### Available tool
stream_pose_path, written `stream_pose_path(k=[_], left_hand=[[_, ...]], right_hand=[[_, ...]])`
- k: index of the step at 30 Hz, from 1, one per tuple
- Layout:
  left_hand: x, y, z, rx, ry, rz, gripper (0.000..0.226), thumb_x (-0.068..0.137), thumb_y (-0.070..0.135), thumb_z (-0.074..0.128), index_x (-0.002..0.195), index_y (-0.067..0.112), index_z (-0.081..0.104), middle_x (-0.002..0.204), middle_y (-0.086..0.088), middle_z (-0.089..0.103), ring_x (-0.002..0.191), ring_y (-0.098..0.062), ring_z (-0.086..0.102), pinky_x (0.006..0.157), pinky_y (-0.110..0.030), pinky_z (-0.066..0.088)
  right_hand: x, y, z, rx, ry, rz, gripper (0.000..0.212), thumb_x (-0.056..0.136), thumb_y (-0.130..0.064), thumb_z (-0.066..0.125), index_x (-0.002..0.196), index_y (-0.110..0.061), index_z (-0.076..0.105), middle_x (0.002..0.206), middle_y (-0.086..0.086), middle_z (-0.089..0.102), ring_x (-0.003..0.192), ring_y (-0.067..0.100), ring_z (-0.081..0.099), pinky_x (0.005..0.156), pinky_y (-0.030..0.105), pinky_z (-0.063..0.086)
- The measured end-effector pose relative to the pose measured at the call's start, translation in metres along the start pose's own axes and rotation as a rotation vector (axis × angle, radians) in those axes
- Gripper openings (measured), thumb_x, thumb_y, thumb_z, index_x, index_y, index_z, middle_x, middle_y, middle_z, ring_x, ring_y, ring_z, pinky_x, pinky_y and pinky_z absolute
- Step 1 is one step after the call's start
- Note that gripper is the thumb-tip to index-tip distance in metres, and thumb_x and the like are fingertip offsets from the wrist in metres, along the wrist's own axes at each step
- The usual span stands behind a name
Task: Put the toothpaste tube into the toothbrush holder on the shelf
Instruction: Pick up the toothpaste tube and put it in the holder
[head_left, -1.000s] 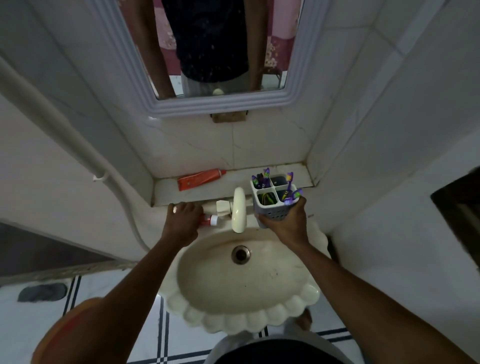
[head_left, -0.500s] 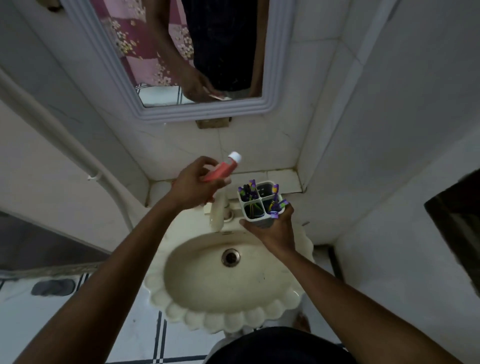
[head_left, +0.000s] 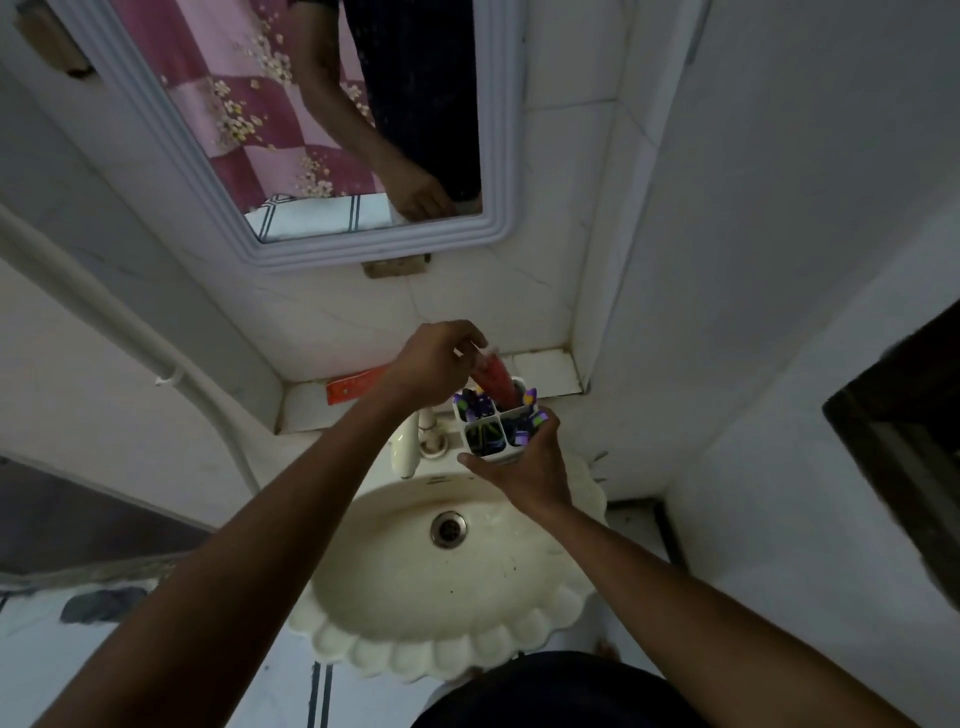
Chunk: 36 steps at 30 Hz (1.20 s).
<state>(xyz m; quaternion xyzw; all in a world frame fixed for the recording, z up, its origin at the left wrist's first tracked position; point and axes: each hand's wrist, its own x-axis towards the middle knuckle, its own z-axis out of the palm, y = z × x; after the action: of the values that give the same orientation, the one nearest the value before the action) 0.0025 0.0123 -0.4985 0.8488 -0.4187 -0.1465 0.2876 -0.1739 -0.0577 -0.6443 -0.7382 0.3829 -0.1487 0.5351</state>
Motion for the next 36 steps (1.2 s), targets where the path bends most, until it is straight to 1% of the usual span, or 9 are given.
stream_pose_path(k=[4, 14, 16, 19, 22, 25, 29, 32, 36], left_hand=[[-0.005, -0.016, -0.005, -0.15, 0.11, -0.031, 0.011, 0.099, 0.006, 0.072, 0.107, 0.009, 0.078, 0.094, -0.001, 0.08, 0.071, -0.01, 0.079, 0.059, -0.011, 0.054], [-0.036, -0.109, -0.016, -0.251, 0.293, -0.266, 0.01, 0.098, 0.026, 0.076, 0.088, 0.027, 0.077, 0.076, 0.015, 0.075, 0.074, -0.008, 0.073, 0.073, -0.024, 0.057], [-0.041, -0.134, -0.012, -0.21, 0.314, -0.3, 0.009, 0.099, 0.025, 0.074, 0.09, 0.023, 0.076, 0.076, 0.013, 0.072, 0.071, -0.008, 0.067, 0.069, -0.028, 0.053], [-0.039, -0.171, -0.005, -0.146, 0.341, -0.39, 0.014, 0.099, 0.024, 0.073, 0.104, 0.014, 0.081, 0.089, 0.002, 0.077, 0.081, -0.017, 0.069, 0.08, -0.033, 0.055], [-0.032, -0.199, 0.0, -0.109, 0.312, -0.43, 0.02, 0.098, 0.024, 0.074, 0.112, 0.011, 0.08, 0.101, -0.007, 0.082, 0.092, -0.025, 0.075, 0.086, -0.031, 0.055], [-0.021, -0.223, 0.005, -0.004, 0.236, -0.375, 0.018, 0.096, 0.017, 0.071, 0.112, 0.015, 0.077, 0.111, -0.008, 0.079, 0.102, -0.033, 0.074, 0.088, -0.038, 0.058], [0.008, -0.24, 0.005, 0.284, 0.017, -0.39, 0.044, 0.103, 0.036, 0.06, 0.144, 0.021, 0.058, 0.139, -0.008, 0.064, 0.128, -0.035, 0.059, 0.101, -0.048, 0.048], [0.021, -0.247, 0.012, 0.426, -0.077, -0.382, 0.05, 0.106, 0.038, 0.055, 0.152, 0.018, 0.048, 0.146, -0.011, 0.056, 0.134, -0.036, 0.051, 0.108, -0.051, 0.041], [0.027, -0.251, 0.022, 0.535, -0.126, -0.429, 0.057, 0.1, 0.037, 0.063, 0.151, 0.015, 0.049, 0.149, -0.014, 0.051, 0.138, -0.038, 0.045, 0.112, -0.052, 0.039]], right_hand=[[-0.002, -0.001, -0.001, -0.017, 0.016, 0.009, 0.124, 0.056, -0.066, 0.106, 0.149, -0.03, 0.033, 0.138, -0.011, 0.061, 0.122, 0.013, 0.067, 0.095, 0.031, 0.06], [-0.002, -0.006, 0.002, -0.022, 0.129, 0.008, 0.117, 0.05, -0.071, 0.106, 0.14, -0.03, 0.044, 0.127, -0.013, 0.071, 0.113, 0.012, 0.075, 0.097, 0.044, 0.065], [0.001, -0.011, 0.003, -0.013, 0.136, 0.007, 0.113, 0.048, -0.072, 0.106, 0.135, -0.033, 0.046, 0.124, -0.016, 0.071, 0.11, 0.009, 0.075, 0.096, 0.045, 0.066], [0.007, -0.019, 0.003, -0.015, 0.127, 0.016, 0.106, 0.05, -0.067, 0.108, 0.131, -0.034, 0.049, 0.121, -0.016, 0.072, 0.107, 0.003, 0.074, 0.092, 0.041, 0.067], [0.013, -0.024, 0.004, -0.043, 0.128, 0.028, 0.107, 0.051, -0.068, 0.108, 0.132, -0.032, 0.049, 0.124, -0.013, 0.072, 0.108, 0.008, 0.076, 0.09, 0.04, 0.068], [0.02, -0.027, 0.008, -0.046, 0.129, 0.043, 0.104, 0.05, -0.069, 0.108, 0.128, -0.033, 0.048, 0.124, -0.012, 0.072, 0.107, 0.007, 0.076, 0.09, 0.044, 0.069], [0.025, -0.031, 0.012, -0.04, 0.133, 0.061, 0.106, 0.049, -0.068, 0.108, 0.13, -0.033, 0.048, 0.127, -0.011, 0.072, 0.11, 0.011, 0.076, 0.092, 0.048, 0.069], [0.027, -0.032, 0.016, -0.029, 0.127, 0.079, 0.103, 0.055, -0.059, 0.11, 0.132, -0.032, 0.047, 0.128, -0.014, 0.071, 0.111, 0.007, 0.074, 0.094, 0.046, 0.069], [0.028, -0.032, 0.019, -0.033, 0.123, 0.09, 0.107, 0.055, -0.061, 0.11, 0.135, -0.034, 0.045, 0.13, -0.016, 0.069, 0.114, 0.005, 0.073, 0.096, 0.045, 0.068]])
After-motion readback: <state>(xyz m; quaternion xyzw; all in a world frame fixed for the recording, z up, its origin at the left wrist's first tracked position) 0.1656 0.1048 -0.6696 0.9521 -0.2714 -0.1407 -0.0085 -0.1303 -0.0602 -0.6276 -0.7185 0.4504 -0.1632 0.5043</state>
